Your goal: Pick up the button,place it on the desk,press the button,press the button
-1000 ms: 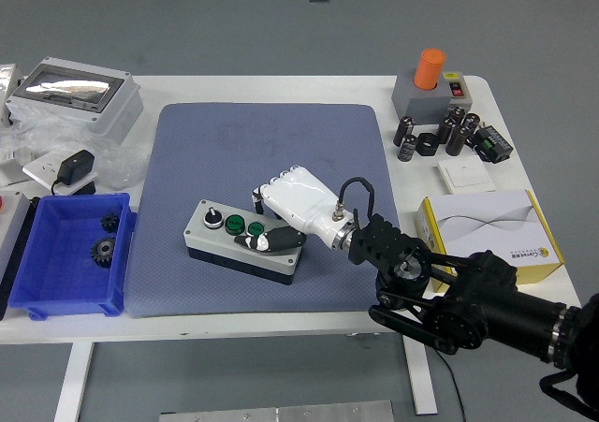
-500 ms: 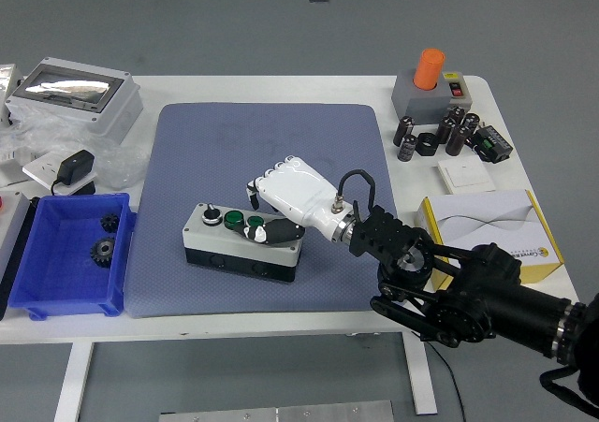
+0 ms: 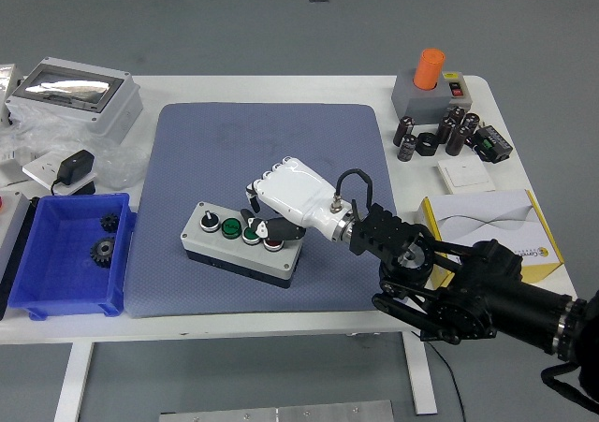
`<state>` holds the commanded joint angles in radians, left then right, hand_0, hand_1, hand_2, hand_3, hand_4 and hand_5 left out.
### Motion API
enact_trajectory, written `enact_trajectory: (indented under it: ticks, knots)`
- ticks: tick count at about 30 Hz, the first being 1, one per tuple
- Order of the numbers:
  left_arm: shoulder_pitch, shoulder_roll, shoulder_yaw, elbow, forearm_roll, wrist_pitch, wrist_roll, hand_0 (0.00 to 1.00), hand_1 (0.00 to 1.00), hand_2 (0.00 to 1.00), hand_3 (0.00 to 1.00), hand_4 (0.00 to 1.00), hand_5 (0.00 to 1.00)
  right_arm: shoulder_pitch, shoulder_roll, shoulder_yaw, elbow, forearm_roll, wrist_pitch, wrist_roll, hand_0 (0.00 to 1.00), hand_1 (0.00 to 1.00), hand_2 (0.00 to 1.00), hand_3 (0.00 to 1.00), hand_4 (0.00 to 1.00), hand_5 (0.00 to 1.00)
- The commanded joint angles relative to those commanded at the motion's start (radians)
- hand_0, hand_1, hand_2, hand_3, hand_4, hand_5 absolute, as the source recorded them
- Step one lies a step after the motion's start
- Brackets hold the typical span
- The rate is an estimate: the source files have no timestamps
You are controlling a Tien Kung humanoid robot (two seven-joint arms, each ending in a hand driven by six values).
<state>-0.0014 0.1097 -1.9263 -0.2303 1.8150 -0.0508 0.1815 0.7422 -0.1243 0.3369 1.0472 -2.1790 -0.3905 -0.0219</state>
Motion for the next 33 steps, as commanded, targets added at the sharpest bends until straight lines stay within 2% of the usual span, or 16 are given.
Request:
enact_trajectory:
  ticks: [6, 9, 14, 15, 20, 21, 26, 27, 32, 33]
  knots:
    - [0.0, 0.0, -0.001, 0.001, 0.001, 0.0, -0.003, 0.661, 0.634, 0.615, 0.731, 0.859, 0.655, 0.001, -0.031, 0.047, 0.072, 0.136, 0.014, 0.026, 0.152, 0.234, 0.28, 0.392, 0.007, 0.002]
    - [0.001, -0.001, -0.002, 0.003, 0.002, -0.001, -0.005, 0.661, 0.634, 0.615, 0.731, 0.859, 0.655, -0.011, -0.064, 0.085, 0.138, 0.225, 0.054, -0.022, 0.154, 0.235, 0.281, 0.395, 0.011, 0.002]
    - [0.005, -0.003, -0.001, 0.003, -0.001, 0.0, -0.005, 0.661, 0.634, 0.615, 0.731, 0.859, 0.655, -0.048, -0.144, 0.171, 0.272, 0.313, 0.165, -0.149, 0.154, 0.235, 0.281, 0.395, 0.011, 0.002]
    - [0.007, -0.004, 0.0, 0.003, -0.003, 0.0, -0.005, 0.662, 0.634, 0.615, 0.731, 0.859, 0.655, -0.061, -0.169, 0.196, 0.309, 0.324, 0.2, -0.181, 0.171, 0.256, 0.335, 0.576, 0.252, 0.04]
    - [0.011, -0.005, 0.002, 0.002, -0.009, 0.003, -0.002, 0.662, 0.634, 0.615, 0.731, 0.859, 0.655, -0.096, -0.247, 0.269, 0.435, 0.381, 0.335, -0.253, 0.171, 0.256, 0.335, 0.576, 0.252, 0.04]
    - [0.012, -0.005, 0.002, 0.001, -0.01, 0.003, -0.001, 0.662, 0.634, 0.615, 0.731, 0.859, 0.656, -0.1, -0.259, 0.284, 0.459, 0.396, 0.362, -0.256, 0.171, 0.316, 0.472, 0.703, 0.492, 0.275]
    - [0.011, -0.005, 0.0, 0.001, -0.009, 0.003, -0.002, 0.662, 0.634, 0.615, 0.731, 0.859, 0.656, -0.108, -0.29, 0.322, 0.575, 0.491, 0.485, -0.233, 0.171, 0.316, 0.472, 0.703, 0.492, 0.275]
    - [0.011, -0.005, -0.001, 0.001, -0.008, 0.003, -0.003, 0.662, 0.634, 0.615, 0.731, 0.859, 0.656, -0.109, -0.294, 0.325, 0.596, 0.514, 0.506, -0.222, 0.123, 0.232, 0.298, 0.692, 0.371, 0.245]
    - [0.009, -0.004, -0.002, 0.001, -0.008, 0.003, -0.004, 0.662, 0.634, 0.615, 0.731, 0.859, 0.656, -0.11, -0.304, 0.331, 0.638, 0.595, 0.578, -0.207, 0.123, 0.232, 0.298, 0.692, 0.371, 0.245]
    - [0.009, -0.004, -0.003, 0.001, -0.007, 0.003, -0.004, 0.662, 0.634, 0.615, 0.731, 0.858, 0.656, -0.109, -0.307, 0.327, 0.641, 0.605, 0.589, -0.208, 0.101, 0.196, 0.256, 0.678, 0.517, 0.411]
